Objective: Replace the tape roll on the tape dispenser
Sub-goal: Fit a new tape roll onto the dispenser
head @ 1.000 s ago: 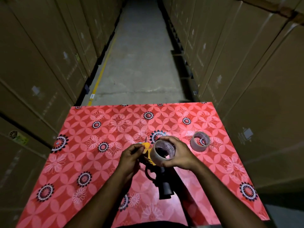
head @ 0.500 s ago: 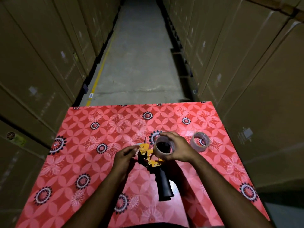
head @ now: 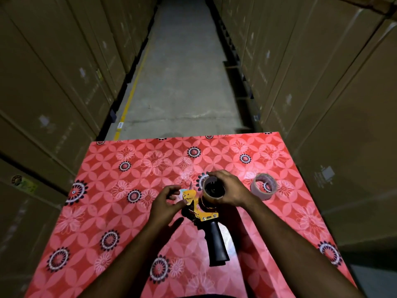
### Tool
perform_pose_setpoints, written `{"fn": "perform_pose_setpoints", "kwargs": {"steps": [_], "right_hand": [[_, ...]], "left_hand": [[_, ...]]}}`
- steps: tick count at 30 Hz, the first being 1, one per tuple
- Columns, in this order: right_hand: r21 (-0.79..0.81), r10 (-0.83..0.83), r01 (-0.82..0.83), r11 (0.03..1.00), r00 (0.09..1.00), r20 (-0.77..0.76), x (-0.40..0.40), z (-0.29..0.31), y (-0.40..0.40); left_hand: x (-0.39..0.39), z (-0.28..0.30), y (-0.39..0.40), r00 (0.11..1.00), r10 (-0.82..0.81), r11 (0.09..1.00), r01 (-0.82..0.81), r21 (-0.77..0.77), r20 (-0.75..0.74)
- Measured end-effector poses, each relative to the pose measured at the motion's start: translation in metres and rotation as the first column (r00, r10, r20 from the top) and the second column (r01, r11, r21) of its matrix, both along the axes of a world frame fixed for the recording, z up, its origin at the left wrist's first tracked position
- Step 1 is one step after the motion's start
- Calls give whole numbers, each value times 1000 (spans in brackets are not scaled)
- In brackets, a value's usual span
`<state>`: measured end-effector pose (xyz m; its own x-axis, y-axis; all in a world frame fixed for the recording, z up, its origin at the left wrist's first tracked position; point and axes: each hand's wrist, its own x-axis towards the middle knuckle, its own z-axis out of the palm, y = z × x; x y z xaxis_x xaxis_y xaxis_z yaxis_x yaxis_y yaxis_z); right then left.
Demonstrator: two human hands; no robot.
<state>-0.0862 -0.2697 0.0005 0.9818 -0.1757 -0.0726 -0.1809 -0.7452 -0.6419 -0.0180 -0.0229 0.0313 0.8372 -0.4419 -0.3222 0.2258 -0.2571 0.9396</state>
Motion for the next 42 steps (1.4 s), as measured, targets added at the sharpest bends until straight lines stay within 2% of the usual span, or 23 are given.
{"fn": "perform_pose_setpoints", "kwargs": {"steps": [3,7,10,13,19,20,22,23,25,29,31,34,42], "right_hand": [[-8,7,-7,1000,1000,-10,2,-1,0],[-33,17,-18,999,999,-34,6,-2,0],[-51,24,-27,998,998,-59,10,-4,-2],[-50,31,-35,998,996,-88,12,-5,-4],[-61,-2,-3,998,996,-87,10,-8,3],[-63,-12,6,998,996,-91,9,-9,4],[-62,-19,13,998,995,-98,7,-11,5],[-63,-13,7,998,994,-106,5,-11,5],[-79,18,-28,996,993,-117,1,-12,4],[-150,-18,-1,989,992,-125,-10,-13,12],[-232,-56,25,972,990,-128,-15,-16,17],[-318,-66,12,948,985,-160,-22,-24,25],[-345,-80,38,938,991,-109,-21,-35,28]], "left_hand": [[1,3,-8,994,-78,996,75,37,71],[-7,2,-17,995,-87,996,86,-23,-47],[-15,-1,-15,967,-73,993,47,-111,-245],[-18,-2,-11,957,-93,992,66,-105,-275],[-20,-3,-10,962,-114,992,97,-78,-248],[-19,-2,-10,968,-128,991,117,-63,-216],[-14,-2,-11,977,-210,977,211,29,-40],[-11,-4,-12,956,-278,953,263,151,90],[-3,-11,-19,848,-436,869,310,386,301],[0,-21,-48,620,-598,765,253,592,508],[1,-32,-61,501,-705,669,236,705,501],[-2,-49,-67,427,-801,544,226,808,420],[-3,-66,-63,366,-836,484,143,863,408]]}}
